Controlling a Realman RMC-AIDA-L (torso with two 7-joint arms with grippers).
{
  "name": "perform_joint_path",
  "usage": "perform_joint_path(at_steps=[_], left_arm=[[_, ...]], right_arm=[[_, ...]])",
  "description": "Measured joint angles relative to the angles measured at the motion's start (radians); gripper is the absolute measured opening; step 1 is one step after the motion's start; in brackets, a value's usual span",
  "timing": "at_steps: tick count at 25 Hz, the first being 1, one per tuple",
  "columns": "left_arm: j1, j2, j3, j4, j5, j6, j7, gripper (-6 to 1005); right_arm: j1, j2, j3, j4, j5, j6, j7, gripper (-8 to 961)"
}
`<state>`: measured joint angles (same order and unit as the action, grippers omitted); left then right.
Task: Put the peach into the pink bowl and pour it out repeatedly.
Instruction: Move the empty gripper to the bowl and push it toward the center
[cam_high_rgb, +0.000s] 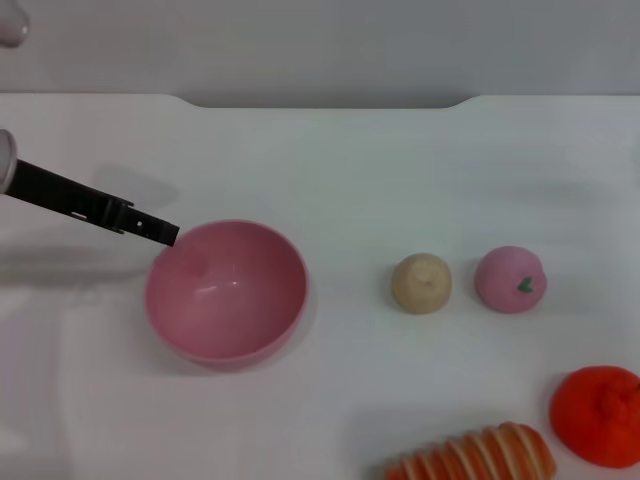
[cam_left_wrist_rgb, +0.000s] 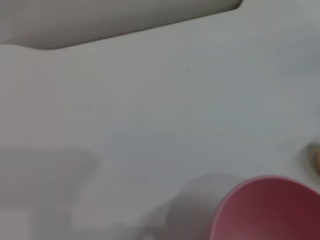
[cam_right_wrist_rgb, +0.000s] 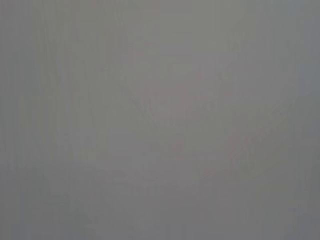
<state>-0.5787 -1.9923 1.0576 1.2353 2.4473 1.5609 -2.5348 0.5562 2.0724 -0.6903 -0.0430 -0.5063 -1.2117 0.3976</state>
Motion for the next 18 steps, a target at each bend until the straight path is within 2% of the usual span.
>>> perform_joint_path(at_steps=[8,18], left_arm=[[0.006,-0.025,0.0,-0.023,0.046,-0.072,0.005,779],[0.015,-0.051,0.003,-0.129,0.073,-0.159,0.016,775]], right_arm=[[-0.004,0.0,0.0,0.006,0.0,0.0,0.0,600],[-0.004,0.0,0.0,0.011,0.0,0.002,0.0,600]])
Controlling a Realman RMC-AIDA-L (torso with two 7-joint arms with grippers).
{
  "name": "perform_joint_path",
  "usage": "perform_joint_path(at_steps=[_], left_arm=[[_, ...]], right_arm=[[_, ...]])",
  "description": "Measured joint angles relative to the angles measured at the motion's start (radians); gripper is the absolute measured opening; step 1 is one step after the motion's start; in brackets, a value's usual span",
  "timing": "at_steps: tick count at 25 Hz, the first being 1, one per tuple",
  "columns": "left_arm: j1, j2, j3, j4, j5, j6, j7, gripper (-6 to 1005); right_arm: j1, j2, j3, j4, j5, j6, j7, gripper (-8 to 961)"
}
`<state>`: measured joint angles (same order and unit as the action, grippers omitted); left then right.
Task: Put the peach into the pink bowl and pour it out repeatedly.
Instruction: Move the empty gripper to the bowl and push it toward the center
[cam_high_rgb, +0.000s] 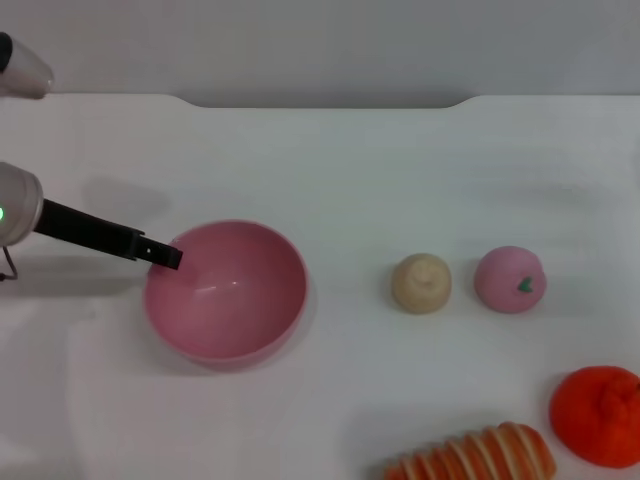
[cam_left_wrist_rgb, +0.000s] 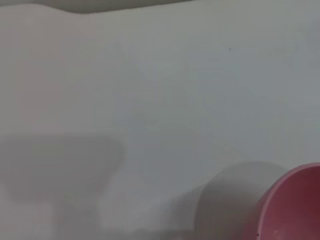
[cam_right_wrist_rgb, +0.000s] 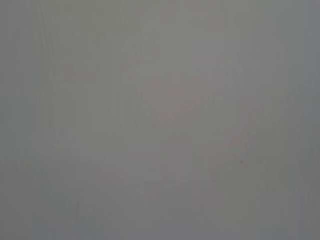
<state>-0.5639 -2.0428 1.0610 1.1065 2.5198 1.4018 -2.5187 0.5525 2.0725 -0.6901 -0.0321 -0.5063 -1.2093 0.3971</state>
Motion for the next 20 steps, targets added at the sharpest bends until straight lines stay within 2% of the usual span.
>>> perform_joint_path(at_steps=[6,20], left_arm=[[0.008,-0.008,0.016,-0.01,0.0,-0.013,0.002,772],[0.021,-0.011,0.054,-0.025,0.001,-0.036,-0.015,766]], right_arm=[[0.005,0.0,0.0,-0.004,0.0,0.013,0.0,599],[0.007,0.0,0.0,-0.006,0.0,0.022,0.0,599]])
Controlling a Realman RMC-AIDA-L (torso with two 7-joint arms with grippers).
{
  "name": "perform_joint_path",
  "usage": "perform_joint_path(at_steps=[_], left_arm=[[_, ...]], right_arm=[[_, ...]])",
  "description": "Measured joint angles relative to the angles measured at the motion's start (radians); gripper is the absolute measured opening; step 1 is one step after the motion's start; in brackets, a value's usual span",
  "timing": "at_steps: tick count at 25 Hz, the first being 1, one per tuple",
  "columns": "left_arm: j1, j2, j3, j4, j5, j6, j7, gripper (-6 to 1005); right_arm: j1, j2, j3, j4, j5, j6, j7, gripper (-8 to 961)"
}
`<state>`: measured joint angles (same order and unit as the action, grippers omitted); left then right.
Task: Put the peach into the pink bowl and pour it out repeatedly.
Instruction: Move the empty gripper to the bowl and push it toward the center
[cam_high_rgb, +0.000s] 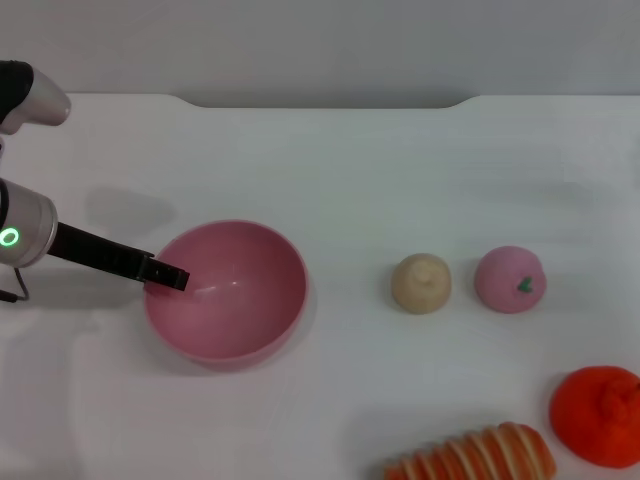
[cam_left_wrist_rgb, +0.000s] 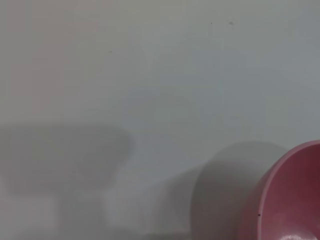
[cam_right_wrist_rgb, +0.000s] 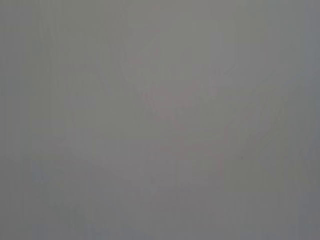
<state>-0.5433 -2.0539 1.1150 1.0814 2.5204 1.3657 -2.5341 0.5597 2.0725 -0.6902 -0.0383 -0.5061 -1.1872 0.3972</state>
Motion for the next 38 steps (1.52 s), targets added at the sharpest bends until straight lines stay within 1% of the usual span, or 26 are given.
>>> perform_joint_path(at_steps=[6,11,16,22,26,28,30,32,33,34,35,36,38], left_arm=[[0.005,0.003,0.001,0.004,0.0,-0.01,-0.004,763],[0.006,0.004,0.009,0.0,0.0,-0.013,0.005,543],[0.008,0.006,0.014,0.0,0.0,-0.013,0.013,295],[0.014,0.004,0.007,0.0,0.0,-0.025,0.016,96],[0.016,0.003,0.004,0.0,0.0,-0.037,0.016,77],[0.016,0.003,0.007,0.0,0.0,-0.042,0.017,68],[0.017,0.002,0.007,0.003,0.0,-0.053,0.018,59],[0.018,0.002,0.006,0.006,-0.002,-0.063,0.019,50],[0.018,0.002,0.005,0.008,-0.005,-0.068,0.019,45],[0.018,0.002,0.005,0.008,-0.005,-0.068,0.019,45],[0.018,0.002,0.005,0.008,-0.005,-0.068,0.019,45],[0.013,0.002,0.002,0.009,-0.008,-0.074,0.019,45],[0.0,0.001,0.002,0.012,-0.012,-0.076,0.017,45]], right_arm=[[-0.001,0.0,0.004,0.0,0.003,0.0,0.0,599],[-0.002,0.001,0.007,0.0,0.006,0.0,0.0,598],[-0.002,0.002,0.008,-0.001,0.008,0.0,0.0,598],[0.0,0.003,0.009,-0.002,0.008,0.0,0.0,598],[0.001,0.003,0.009,-0.004,0.009,0.0,0.008,599],[-0.002,0.001,0.002,-0.015,0.001,-0.002,0.053,600],[-0.019,-0.004,-0.016,-0.061,-0.05,-0.006,0.168,600],[-0.059,-0.008,-0.041,-0.17,-0.154,-0.008,0.359,600],[-0.085,-0.012,-0.053,-0.245,-0.219,-0.015,0.484,600],[-0.111,-0.021,-0.068,-0.336,-0.31,-0.035,0.651,600],[-0.126,-0.032,-0.074,-0.399,-0.383,-0.063,0.779,599],[-0.137,-0.046,-0.079,-0.46,-0.448,-0.102,0.883,599],[-0.147,-0.082,-0.081,-0.602,-0.593,-0.219,1.097,599]])
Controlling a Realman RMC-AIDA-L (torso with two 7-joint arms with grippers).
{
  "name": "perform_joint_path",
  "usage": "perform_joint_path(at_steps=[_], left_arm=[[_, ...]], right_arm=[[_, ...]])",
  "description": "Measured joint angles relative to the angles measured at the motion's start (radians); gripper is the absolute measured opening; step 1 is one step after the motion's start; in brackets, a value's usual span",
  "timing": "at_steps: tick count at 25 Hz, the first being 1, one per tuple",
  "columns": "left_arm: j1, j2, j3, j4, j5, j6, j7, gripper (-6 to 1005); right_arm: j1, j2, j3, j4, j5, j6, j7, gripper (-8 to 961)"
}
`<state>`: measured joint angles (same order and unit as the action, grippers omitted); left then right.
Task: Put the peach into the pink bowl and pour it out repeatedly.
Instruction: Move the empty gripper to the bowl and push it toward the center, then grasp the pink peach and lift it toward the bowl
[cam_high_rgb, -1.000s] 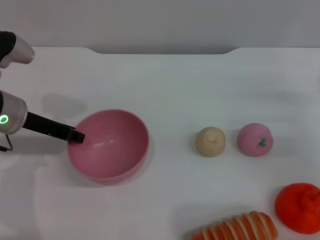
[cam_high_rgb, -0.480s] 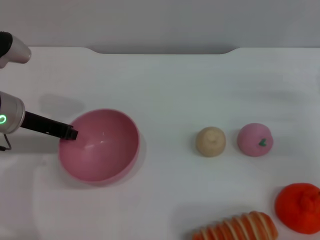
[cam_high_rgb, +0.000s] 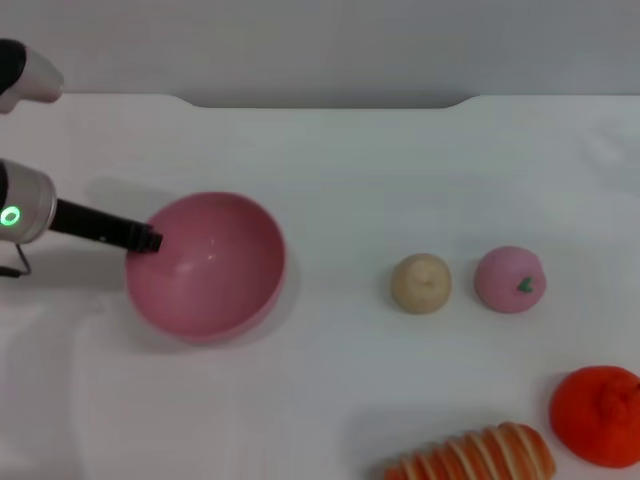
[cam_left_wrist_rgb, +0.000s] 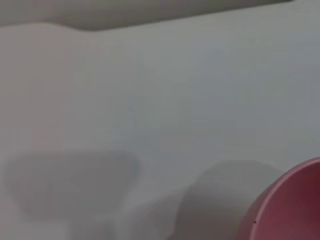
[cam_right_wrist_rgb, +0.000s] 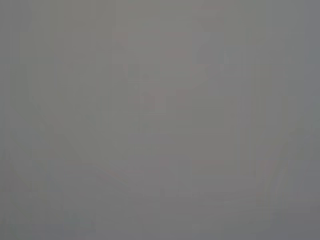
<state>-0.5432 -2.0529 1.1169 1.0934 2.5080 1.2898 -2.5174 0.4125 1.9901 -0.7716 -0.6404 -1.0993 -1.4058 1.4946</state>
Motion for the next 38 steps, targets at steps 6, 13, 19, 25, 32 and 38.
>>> perform_joint_path(at_steps=[6,13,19,25,32,38], left_arm=[[-0.084,0.003,-0.074,0.02,-0.037,0.085,-0.006,45],[-0.163,0.002,-0.105,0.087,-0.041,0.174,-0.019,45],[-0.208,0.002,-0.107,0.092,-0.049,0.181,-0.037,45],[-0.239,-0.001,-0.107,0.081,-0.051,0.179,-0.053,45],[-0.255,-0.002,-0.098,0.069,-0.052,0.182,-0.062,45],[-0.256,-0.004,-0.097,0.068,-0.054,0.184,-0.068,45]], right_arm=[[0.057,-0.036,0.0,-0.4,-0.497,-0.161,0.365,598],[0.199,0.013,-0.079,-0.581,-1.152,-0.181,0.573,600],[0.266,0.085,-0.17,-0.536,-1.471,-0.153,0.618,599],[0.273,0.084,-0.267,-0.432,-1.473,-0.034,0.646,599],[0.297,0.081,-0.294,-0.322,-1.481,0.058,0.665,598],[0.297,0.079,-0.32,-0.295,-1.535,0.064,0.678,600]])
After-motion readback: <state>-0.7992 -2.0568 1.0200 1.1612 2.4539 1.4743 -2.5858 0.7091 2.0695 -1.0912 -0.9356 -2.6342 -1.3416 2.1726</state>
